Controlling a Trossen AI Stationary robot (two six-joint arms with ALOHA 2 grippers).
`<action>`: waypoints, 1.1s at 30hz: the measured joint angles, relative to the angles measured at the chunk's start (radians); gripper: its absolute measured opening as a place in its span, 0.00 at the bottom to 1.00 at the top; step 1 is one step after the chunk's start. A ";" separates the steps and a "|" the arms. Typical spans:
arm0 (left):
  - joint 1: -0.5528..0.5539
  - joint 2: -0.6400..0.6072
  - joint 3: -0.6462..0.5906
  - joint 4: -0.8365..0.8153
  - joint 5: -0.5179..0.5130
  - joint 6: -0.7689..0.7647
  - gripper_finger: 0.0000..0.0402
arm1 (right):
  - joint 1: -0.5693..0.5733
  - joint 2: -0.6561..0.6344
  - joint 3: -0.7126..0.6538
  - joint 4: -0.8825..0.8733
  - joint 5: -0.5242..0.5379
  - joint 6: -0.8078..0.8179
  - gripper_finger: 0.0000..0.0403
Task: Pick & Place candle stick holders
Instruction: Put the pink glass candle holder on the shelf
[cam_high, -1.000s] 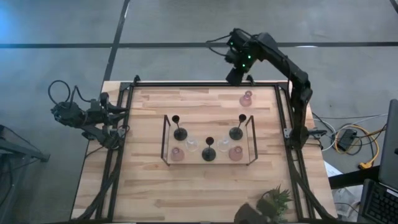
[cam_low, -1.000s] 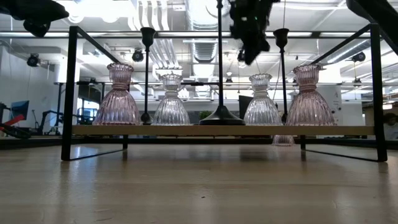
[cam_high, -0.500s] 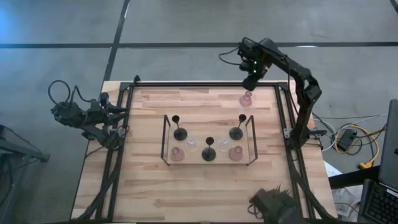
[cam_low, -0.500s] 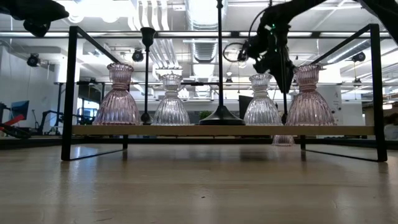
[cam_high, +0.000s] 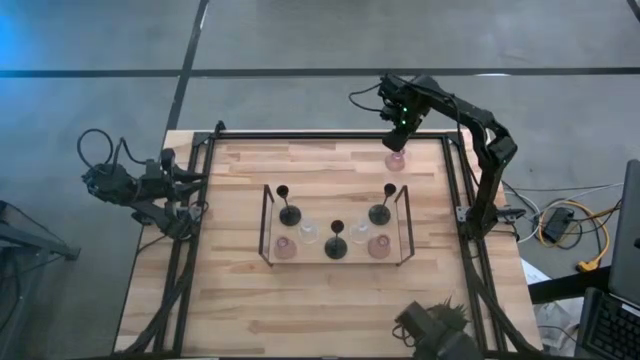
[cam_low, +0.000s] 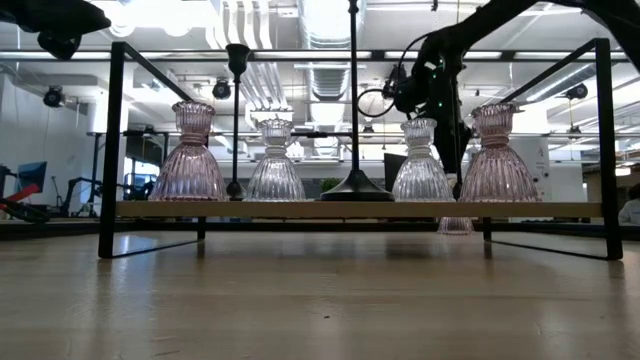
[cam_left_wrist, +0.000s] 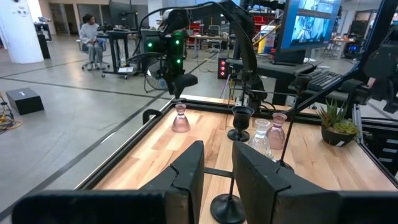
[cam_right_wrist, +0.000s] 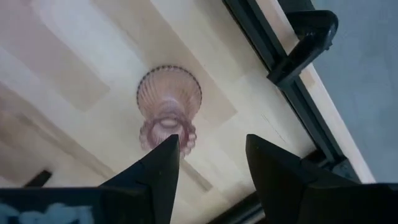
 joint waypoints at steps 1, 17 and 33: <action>0.000 0.000 0.000 0.000 0.000 0.000 0.22 | 0.000 0.000 -0.010 0.016 0.000 0.010 0.43; 0.000 0.000 0.000 0.000 0.000 0.000 0.22 | 0.000 0.000 -0.163 0.091 0.000 0.040 0.37; 0.000 0.000 0.000 0.000 0.000 0.000 0.22 | 0.020 -0.004 -0.237 0.162 -0.261 -0.034 0.06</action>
